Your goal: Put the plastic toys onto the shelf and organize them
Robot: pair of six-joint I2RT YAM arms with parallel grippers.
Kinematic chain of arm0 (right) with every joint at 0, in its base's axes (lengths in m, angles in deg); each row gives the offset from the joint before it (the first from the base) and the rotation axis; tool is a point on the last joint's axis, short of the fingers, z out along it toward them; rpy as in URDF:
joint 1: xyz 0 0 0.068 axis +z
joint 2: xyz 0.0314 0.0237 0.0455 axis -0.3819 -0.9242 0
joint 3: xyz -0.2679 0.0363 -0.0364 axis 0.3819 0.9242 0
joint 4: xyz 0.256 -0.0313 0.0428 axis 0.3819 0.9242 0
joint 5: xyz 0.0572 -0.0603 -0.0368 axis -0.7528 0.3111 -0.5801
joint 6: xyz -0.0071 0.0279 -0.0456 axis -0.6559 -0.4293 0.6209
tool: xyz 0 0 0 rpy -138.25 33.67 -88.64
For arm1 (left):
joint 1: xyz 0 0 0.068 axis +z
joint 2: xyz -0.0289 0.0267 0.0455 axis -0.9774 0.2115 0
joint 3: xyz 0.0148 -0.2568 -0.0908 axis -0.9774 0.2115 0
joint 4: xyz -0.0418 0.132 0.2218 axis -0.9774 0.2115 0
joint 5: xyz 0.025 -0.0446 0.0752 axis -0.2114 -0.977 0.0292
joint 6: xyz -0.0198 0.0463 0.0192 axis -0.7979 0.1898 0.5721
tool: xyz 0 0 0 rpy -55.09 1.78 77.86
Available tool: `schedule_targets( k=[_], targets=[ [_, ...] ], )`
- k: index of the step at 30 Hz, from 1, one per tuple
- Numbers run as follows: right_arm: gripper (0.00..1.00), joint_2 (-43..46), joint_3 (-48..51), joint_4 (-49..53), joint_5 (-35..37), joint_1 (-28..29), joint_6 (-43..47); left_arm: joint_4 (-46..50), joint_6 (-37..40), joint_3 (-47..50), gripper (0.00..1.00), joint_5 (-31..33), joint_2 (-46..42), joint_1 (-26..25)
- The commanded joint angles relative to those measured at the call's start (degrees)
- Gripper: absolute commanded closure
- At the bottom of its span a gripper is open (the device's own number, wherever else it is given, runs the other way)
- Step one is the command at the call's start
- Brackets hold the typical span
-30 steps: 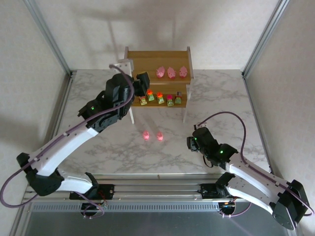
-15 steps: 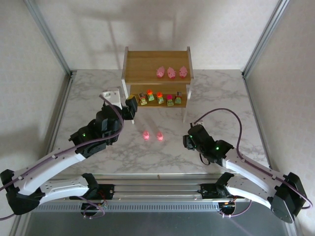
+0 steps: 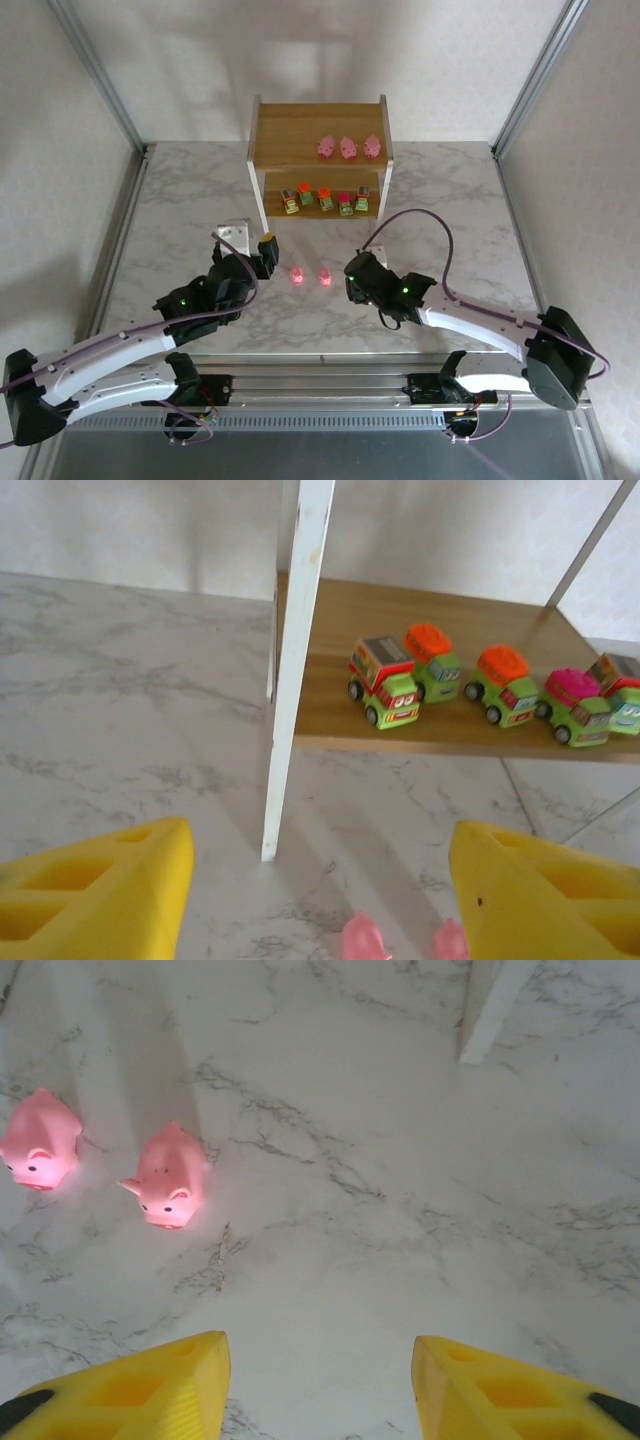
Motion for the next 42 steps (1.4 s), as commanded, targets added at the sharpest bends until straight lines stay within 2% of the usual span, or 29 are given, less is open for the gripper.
schedule_targets(
  k=[1,6,13,23,32,42],
  targets=[
    [0.48,-3.14,-2.9,0.26,1.44,1.22,-2.53,-4.88,-3.35,4.17,0.31,-0.7,1.46,-0.43],
    [0.48,-8.96,-6.82,-1.05,0.82,2.35,-3.54,-9.49,-4.79,8.61,0.28,-1.59,5.48,0.84],
    [0.47,-18.63,-13.32,-2.22,-0.7,3.41,-4.25,-17.8,-6.74,14.04,0.26,-10.43,12.56,9.93],
    [0.43,-28.24,-19.25,-1.71,-2.68,3.42,-5.72,-29.53,-6.05,16.16,0.25,-15.17,24.99,13.15],
    [0.42,-33.45,-22.72,-0.13,-1.97,2.45,-6.19,-29.85,-6.78,16.0,0.25,-17.24,25.92,14.86],
    [0.47,-32.19,-20.77,-0.31,-0.03,1.73,-6.64,-30.03,-7.25,15.89,0.25,-18.58,26.87,16.32]
  ],
)
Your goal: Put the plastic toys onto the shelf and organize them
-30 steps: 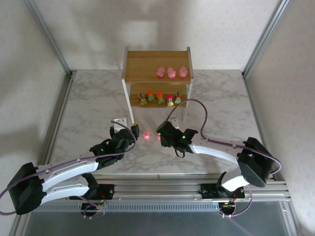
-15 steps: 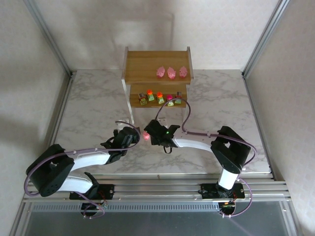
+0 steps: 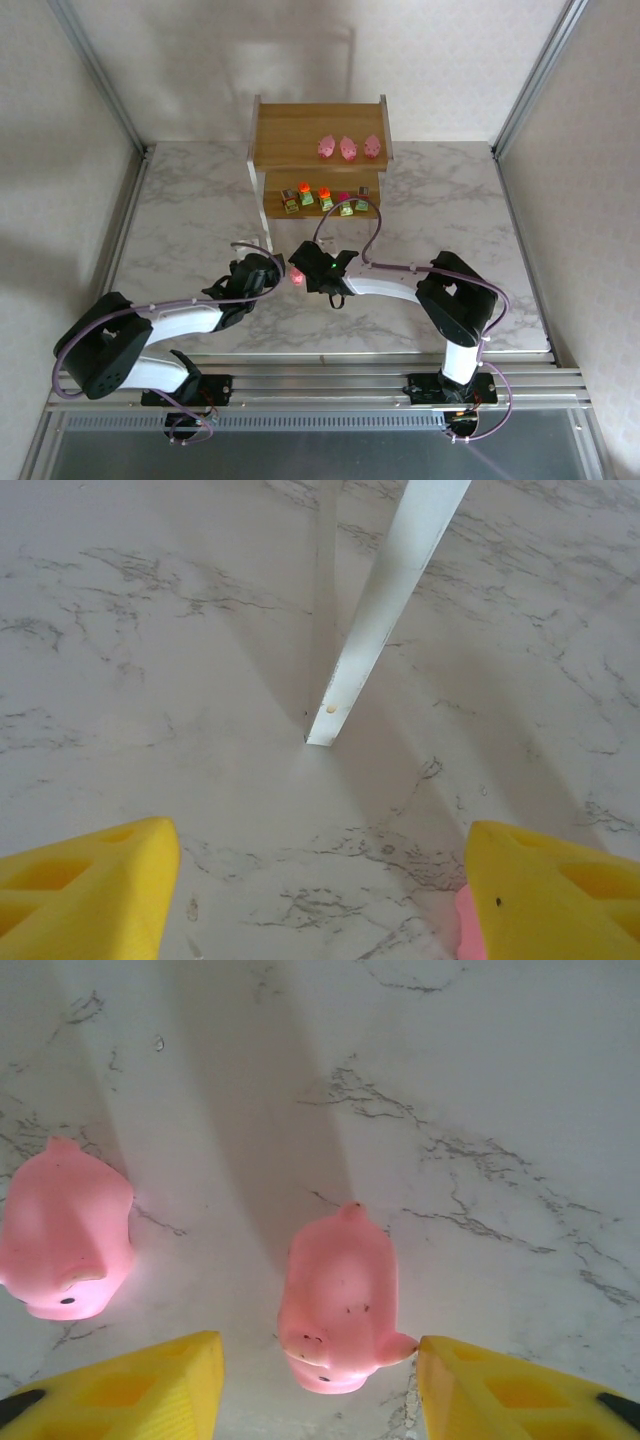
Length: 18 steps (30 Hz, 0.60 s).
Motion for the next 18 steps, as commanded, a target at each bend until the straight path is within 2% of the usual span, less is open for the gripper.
schedule_targets(
  k=[1,18],
  targets=[
    [0.47,0.63,0.47,1.13,1.55,-0.32,-1.31,-0.77,-0.84,0.19,0.25,-0.78,0.83,0.59],
    [0.47,3.31,1.43,-0.7,1.55,-0.23,-0.43,-0.5,-0.84,-0.63,0.25,-1.77,2.29,1.02]
  ],
)
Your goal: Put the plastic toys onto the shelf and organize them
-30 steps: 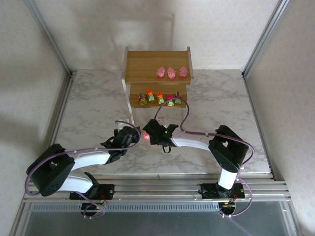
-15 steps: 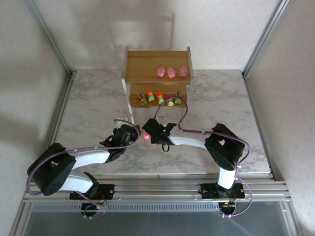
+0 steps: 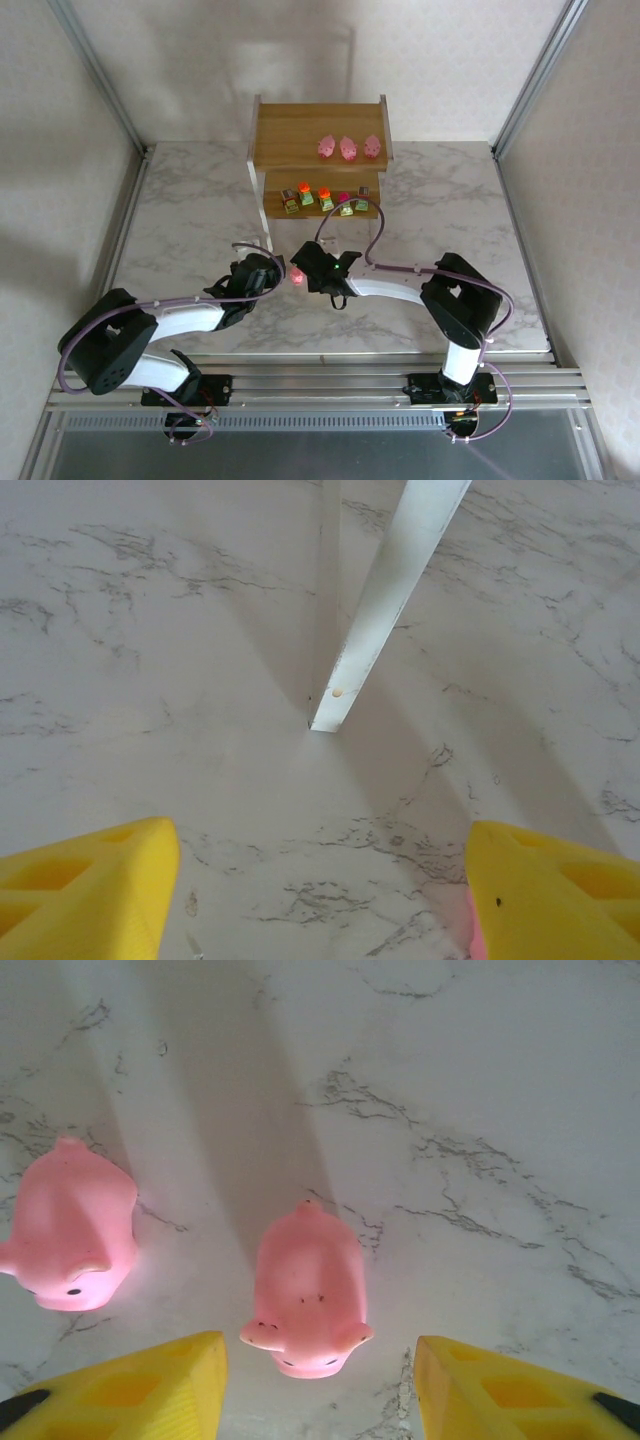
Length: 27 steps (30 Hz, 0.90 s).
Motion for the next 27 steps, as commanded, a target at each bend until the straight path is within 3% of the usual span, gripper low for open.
schedule_targets(
  k=[1,27],
  targets=[
    [0.47,1.36,0.02,0.11,1.54,-0.28,-0.45,-0.26,-0.73,-0.61,0.25,-0.87,0.69,0.58],
    [0.53,-6.94,-3.61,-1.7,3.53,-0.49,-0.16,-0.07,-0.87,-0.65,0.25,-1.75,0.82,1.44]
  ],
)
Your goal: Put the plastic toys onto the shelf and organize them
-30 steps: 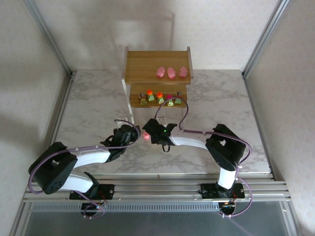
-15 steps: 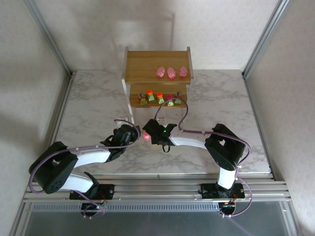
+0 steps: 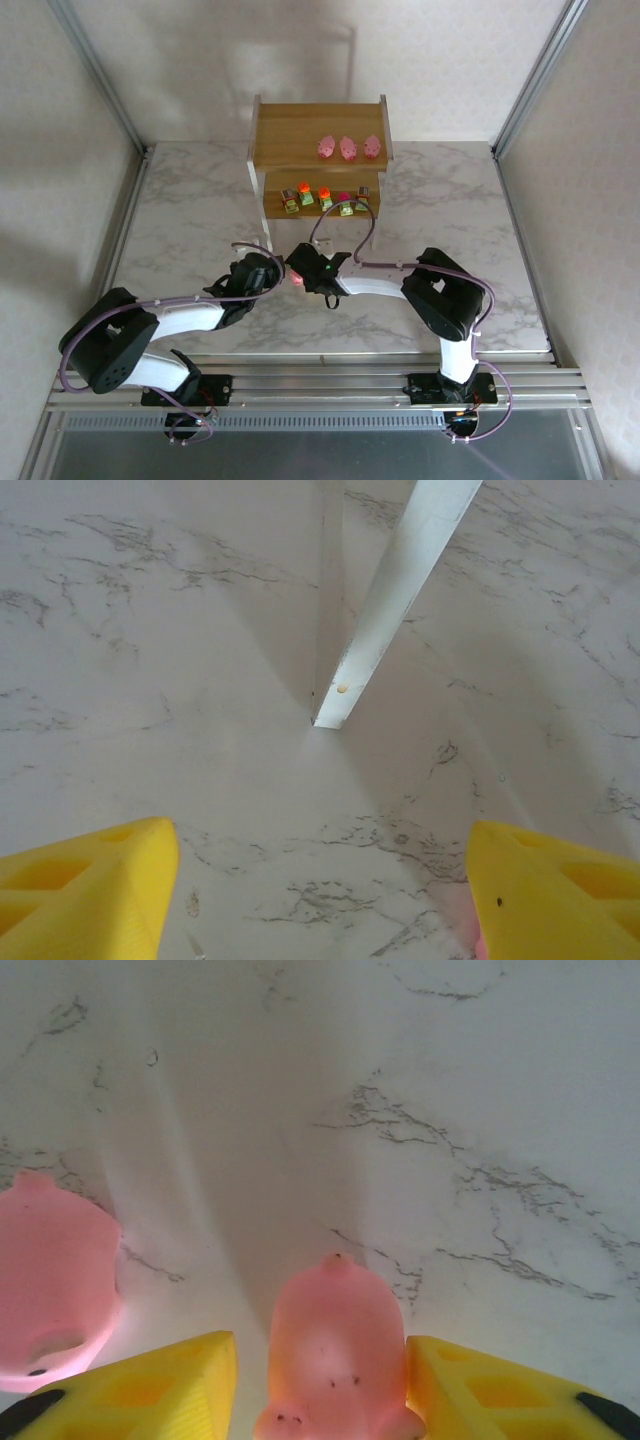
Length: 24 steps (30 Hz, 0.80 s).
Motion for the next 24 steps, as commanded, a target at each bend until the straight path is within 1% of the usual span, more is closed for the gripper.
schedule_targets(
  k=[1,5,13,17,19,24],
  targets=[
    [0.53,-0.82,-1.4,1.03,2.31,-0.58,-0.41,-0.08,-0.93,-0.64,0.25,-0.58,0.52,0.65],
    [0.57,-1.01,-1.25,0.95,2.42,-0.89,-0.47,-0.13,-0.94,-0.62,0.25,-0.77,0.65,0.73],
    [0.72,-1.33,-1.48,1.3,2.49,-1.08,-0.32,0.11,-0.93,-0.67,0.25,-0.77,0.32,1.06],
    [0.76,-0.36,-1.53,1.89,2.83,-0.95,-0.11,0.0,-0.98,-0.56,0.25,-0.9,0.19,1.18],
    [0.81,0.8,-1.59,2.43,3.24,-0.86,0.12,0.0,-0.94,-0.6,0.25,-0.93,0.41,1.2],
    [0.82,3.59,-2.38,4.54,4.47,0.26,0.56,-0.01,-0.93,-0.52,0.25,-0.77,0.12,1.27]
  ],
)
